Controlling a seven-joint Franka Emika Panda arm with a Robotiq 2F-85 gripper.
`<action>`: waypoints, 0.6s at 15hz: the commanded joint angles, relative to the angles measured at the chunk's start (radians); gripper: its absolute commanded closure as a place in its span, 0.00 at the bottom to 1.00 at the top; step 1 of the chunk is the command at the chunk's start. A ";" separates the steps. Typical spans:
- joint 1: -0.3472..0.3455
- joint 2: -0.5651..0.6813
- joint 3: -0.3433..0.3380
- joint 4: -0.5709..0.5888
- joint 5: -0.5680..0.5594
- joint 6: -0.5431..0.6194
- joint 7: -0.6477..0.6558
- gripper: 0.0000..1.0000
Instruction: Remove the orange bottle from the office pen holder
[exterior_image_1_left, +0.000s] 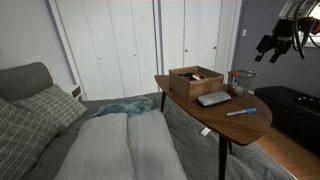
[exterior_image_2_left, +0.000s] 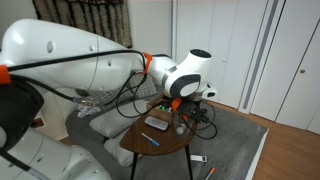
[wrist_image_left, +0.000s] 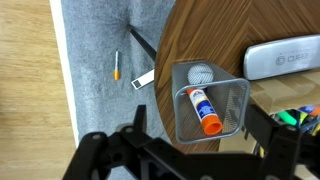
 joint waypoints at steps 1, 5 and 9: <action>-0.011 0.020 0.016 0.021 0.017 -0.018 -0.011 0.00; 0.032 0.129 0.000 0.113 0.070 -0.059 -0.092 0.00; 0.039 0.209 0.025 0.186 0.101 -0.101 -0.117 0.12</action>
